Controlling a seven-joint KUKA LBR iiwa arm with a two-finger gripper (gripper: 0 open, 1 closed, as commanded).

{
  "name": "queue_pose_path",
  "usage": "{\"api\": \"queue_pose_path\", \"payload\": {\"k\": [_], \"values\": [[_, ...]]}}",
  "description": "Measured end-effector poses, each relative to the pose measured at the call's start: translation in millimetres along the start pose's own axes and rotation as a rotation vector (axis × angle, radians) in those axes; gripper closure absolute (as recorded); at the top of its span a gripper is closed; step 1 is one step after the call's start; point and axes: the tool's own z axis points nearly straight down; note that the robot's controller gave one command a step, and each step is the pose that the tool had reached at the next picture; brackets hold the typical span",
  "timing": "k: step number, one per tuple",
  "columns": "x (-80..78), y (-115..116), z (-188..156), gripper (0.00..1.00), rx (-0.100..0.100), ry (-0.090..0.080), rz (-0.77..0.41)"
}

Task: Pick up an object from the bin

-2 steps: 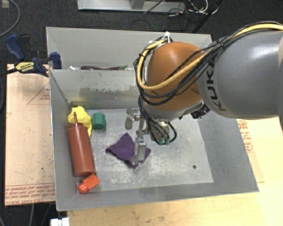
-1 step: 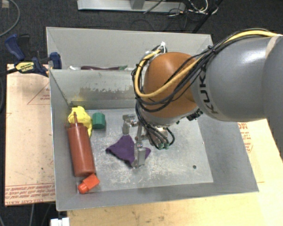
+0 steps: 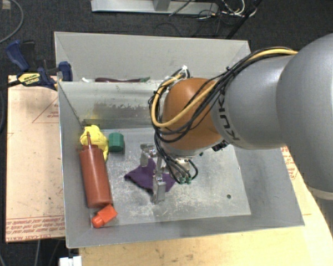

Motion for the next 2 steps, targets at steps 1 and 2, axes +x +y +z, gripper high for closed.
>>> {"api": "queue_pose_path", "payload": {"k": [1, 2], "values": [[-14.7, -4.8, 33.6, 1.00, -0.001, 0.000, -0.102], [-14.7, -4.8, 33.6, 1.00, -0.001, 0.000, -0.102]]}}
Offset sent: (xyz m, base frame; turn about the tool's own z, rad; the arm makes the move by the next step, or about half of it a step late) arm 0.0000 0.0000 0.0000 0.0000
